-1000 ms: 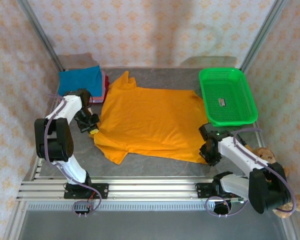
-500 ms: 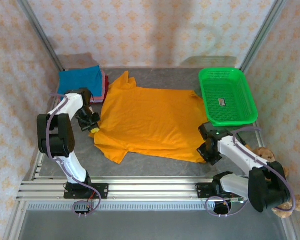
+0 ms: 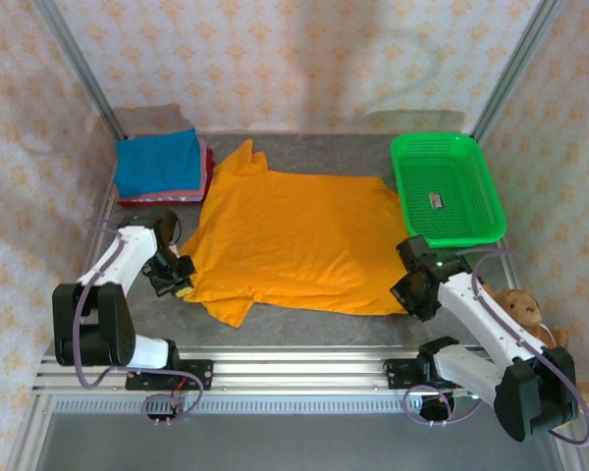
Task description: Fold and stack the t-shirts
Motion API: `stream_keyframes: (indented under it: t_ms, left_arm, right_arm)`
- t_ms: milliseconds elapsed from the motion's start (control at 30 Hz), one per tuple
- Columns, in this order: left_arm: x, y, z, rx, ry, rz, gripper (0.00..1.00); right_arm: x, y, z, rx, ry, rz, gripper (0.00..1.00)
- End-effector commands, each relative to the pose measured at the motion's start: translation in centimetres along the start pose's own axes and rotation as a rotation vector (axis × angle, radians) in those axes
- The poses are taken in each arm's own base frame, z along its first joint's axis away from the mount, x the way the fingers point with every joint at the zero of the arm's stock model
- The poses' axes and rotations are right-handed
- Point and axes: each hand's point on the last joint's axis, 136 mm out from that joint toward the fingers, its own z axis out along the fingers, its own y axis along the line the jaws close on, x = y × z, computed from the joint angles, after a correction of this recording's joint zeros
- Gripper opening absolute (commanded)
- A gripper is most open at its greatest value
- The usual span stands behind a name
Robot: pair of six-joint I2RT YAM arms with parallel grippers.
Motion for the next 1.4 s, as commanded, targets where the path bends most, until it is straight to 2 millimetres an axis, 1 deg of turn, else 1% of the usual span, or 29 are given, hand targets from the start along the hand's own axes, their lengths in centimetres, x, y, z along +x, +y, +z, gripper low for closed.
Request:
stream_keyframes:
  t_ms: [0,67,167,267,333,400,600,733,900,967,1000,1167,1367]
  left_arm:
    - [1.4,1.3,-1.0,-0.028,-0.03,-0.049,0.0]
    - [1.7,1.7,-1.4,-0.029,-0.063,-0.061,0.0]
    - [2.2,1.7,-2.0,-0.018,-0.064,-0.074,0.0]
    - [2.9,2.0,-1.8,-0.021,-0.048,-0.081,0.0]
    - [3.2,2.0,-1.7,-0.014,-0.051,-0.083,0.0]
    - [2.8,1.9,-1.9,-0.01,-0.064,-0.081,0.0]
    - [0.3,-0.2,-2.1,0.005,-0.03,-0.037,0.0]
    - [-2.0,-1.9,-2.4,0.011,-0.01,-0.005,0.0]
    - [-4.6,-3.7,-2.8,0.018,0.004,0.024,0.0]
    - [-5.6,-4.3,-2.9,0.018,0.014,0.037,0.0]
    - [-5.9,-4.5,-2.9,0.017,0.019,0.04,0.0]
    - [-7.9,-5.3,-2.8,-0.001,0.033,0.05,0.0]
    - [-9.6,-5.5,-2.6,-0.004,0.069,0.056,0.0]
  right_arm:
    - [0.6,-1.4,-0.5,0.029,0.009,-0.024,0.0]
    - [1.0,-1.7,-0.4,0.021,0.015,-0.023,0.0]
    - [1.6,-2.3,-0.3,0.024,0.031,-0.03,0.0]
    - [1.9,-2.7,-0.7,0.018,0.028,-0.032,0.0]
    - [2.1,-2.1,-0.6,-0.022,0.037,-0.015,0.0]
    - [1.7,-1.4,-1.0,-0.048,0.02,-0.006,0.0]
    - [0.2,0.5,-2.0,-0.028,-0.024,-0.061,0.0]
    - [-1.2,1.8,-2.4,-0.019,-0.073,-0.075,0.0]
    - [-2.6,3.7,-2.1,-0.013,-0.093,-0.086,0.0]
    - [-3.5,4.5,-2.2,0.003,-0.114,-0.1,0.0]
    - [-4.0,4.8,-2.3,0.003,-0.131,-0.101,0.0]
    - [-6.3,6.0,-1.9,0.042,-0.169,-0.108,0.0]
    - [-7.7,7.3,-1.1,0.066,-0.189,-0.129,0.0]
